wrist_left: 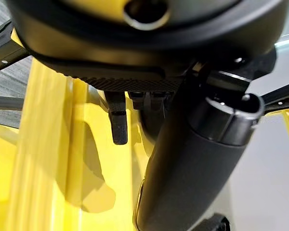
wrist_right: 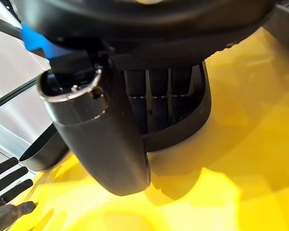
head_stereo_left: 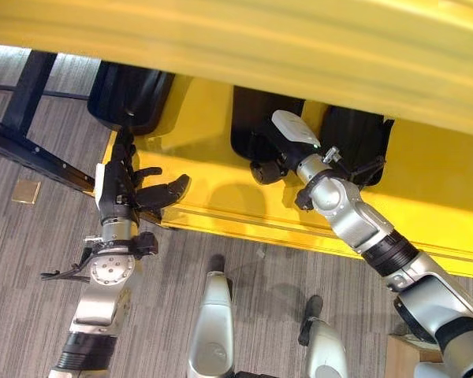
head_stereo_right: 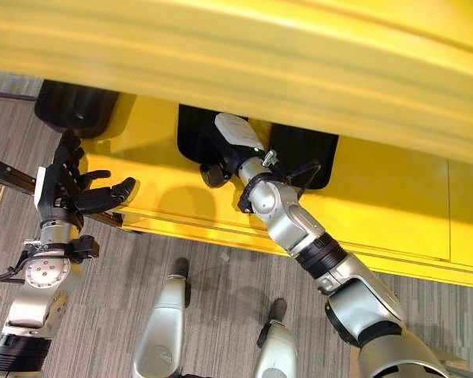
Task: Move parts from the plastic box to the shelf.
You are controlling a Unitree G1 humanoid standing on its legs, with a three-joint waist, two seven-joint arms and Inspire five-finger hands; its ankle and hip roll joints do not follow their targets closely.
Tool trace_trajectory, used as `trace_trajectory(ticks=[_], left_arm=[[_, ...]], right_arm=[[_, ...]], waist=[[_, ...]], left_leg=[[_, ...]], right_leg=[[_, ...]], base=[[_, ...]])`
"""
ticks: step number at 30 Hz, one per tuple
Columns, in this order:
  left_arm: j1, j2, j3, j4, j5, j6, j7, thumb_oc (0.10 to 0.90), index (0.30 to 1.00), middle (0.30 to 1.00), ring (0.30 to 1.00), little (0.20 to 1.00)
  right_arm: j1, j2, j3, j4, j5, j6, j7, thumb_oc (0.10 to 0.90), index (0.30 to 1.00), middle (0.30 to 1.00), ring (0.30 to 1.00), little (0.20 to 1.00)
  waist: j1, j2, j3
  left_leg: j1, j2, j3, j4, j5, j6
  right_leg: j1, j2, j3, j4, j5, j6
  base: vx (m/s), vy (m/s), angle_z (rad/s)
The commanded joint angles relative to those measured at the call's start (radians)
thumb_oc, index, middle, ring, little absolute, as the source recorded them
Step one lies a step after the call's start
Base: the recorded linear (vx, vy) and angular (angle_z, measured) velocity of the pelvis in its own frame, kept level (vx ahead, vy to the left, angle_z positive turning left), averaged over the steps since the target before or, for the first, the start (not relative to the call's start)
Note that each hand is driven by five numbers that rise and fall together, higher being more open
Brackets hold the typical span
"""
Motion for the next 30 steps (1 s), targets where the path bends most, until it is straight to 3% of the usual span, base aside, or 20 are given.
trace_trajectory(ticks=[1,10,30], left_arm=[[0.046,0.014,-0.05,-0.031,-0.027,0.008,-0.035,0.9,1.0,1.0,1.0,1.0],[0.048,0.005,-0.073,-0.03,-0.036,-0.001,-0.028,0.9,1.0,1.0,1.0,1.0],[0.04,-0.009,-0.121,-0.022,-0.059,-0.024,0.016,0.9,1.0,1.0,1.0,1.0]], right_arm=[[-0.064,-0.02,-0.012,0.005,-0.019,-0.014,-0.012,0.4,0.3,0.3,0.3,0.3],[-0.088,-0.001,0.029,0.004,-0.028,-0.031,0.021,0.4,0.3,0.3,0.3,0.3],[-0.125,0.062,0.105,-0.036,-0.04,0.015,0.041,0.4,0.3,0.3,0.3,0.3]], waist=[[0.01,0.0,0.001],[0.009,0.019,0.001],[0.011,0.041,0.001]], left_leg=[[0.059,-0.111,0.026,0.024,-0.118,0.1],[0.059,-0.116,0.029,0.019,-0.114,0.101],[0.046,-0.128,0.026,0.023,-0.117,0.105]], right_leg=[[-0.03,0.078,-0.072,0.095,-0.053,-0.094],[-0.048,0.069,-0.072,0.112,-0.057,-0.096],[-0.088,0.057,-0.066,0.143,-0.064,-0.095]], base=[[0.0,0.018,-0.04],[0.0,0.027,0.0],[0.0,0.017,0.0]])
